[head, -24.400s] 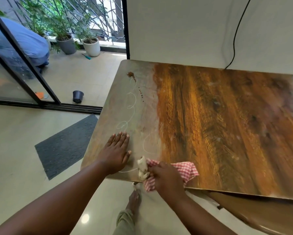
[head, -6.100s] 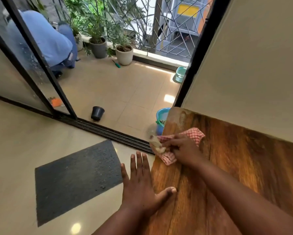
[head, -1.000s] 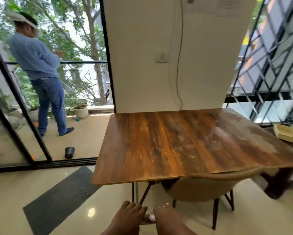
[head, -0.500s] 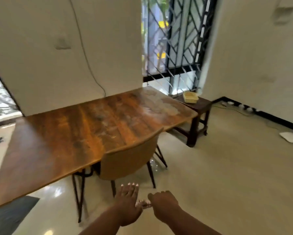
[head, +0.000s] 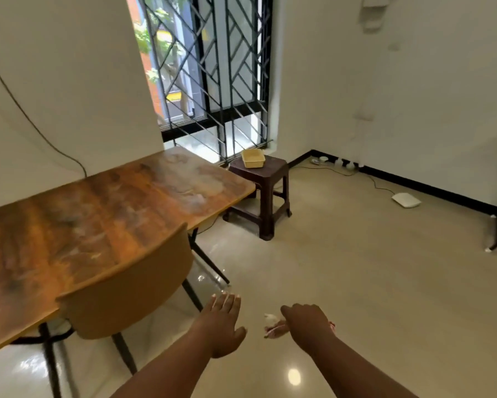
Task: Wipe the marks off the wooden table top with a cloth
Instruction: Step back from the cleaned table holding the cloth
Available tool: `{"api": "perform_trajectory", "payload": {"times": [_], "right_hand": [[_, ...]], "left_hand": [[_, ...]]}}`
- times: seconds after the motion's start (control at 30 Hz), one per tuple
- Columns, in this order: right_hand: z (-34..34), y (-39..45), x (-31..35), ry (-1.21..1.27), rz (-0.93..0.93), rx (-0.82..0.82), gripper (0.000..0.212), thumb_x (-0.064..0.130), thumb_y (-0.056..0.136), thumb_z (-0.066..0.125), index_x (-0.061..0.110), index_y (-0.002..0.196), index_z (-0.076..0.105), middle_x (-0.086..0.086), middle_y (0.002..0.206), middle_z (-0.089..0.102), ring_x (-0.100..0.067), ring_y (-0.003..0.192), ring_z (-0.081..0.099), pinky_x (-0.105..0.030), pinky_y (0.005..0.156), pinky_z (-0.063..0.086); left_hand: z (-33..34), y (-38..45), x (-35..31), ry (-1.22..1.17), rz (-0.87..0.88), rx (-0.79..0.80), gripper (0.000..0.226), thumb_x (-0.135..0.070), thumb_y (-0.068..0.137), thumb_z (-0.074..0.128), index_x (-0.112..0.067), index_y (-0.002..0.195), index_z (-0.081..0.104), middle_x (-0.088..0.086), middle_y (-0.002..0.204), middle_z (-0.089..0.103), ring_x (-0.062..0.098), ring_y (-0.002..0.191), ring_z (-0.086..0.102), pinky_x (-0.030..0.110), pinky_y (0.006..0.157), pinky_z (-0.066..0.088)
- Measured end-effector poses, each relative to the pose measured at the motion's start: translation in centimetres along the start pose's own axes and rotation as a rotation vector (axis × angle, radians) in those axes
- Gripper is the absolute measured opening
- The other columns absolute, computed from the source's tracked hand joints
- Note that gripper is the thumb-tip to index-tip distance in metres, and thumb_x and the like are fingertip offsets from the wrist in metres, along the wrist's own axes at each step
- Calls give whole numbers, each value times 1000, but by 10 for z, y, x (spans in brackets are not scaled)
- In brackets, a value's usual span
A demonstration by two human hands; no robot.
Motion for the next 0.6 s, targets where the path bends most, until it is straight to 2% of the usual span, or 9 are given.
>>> {"api": "perform_trajectory", "payload": {"times": [0.37, 0.6], "right_hand": [[-13, 40, -68, -9, 55, 9, 29, 6, 87, 43, 16, 113, 52, -12, 107, 59, -35, 96, 59, -39, 76, 42], [-16, 119, -103, 17, 105, 52, 31, 5, 86, 45, 17, 114, 53, -10, 109, 58, -34, 98, 59, -36, 75, 43]], "left_hand": [[-20, 88, -29, -27, 67, -7, 76, -56, 96, 16, -11, 152, -7, 11, 161, -7, 25, 147, -11, 41, 117, -11], [-29, 178, -11, -35, 99, 36, 77, -58, 96, 15, -11, 152, -8, 11, 161, -7, 25, 147, -10, 41, 117, -11]]}}
Point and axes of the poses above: each hand's wrist, its own y-axis towards the middle knuckle, its own z-axis out of the palm, x = y × z, the point moved 6 cm from there along y, towards the middle knuckle
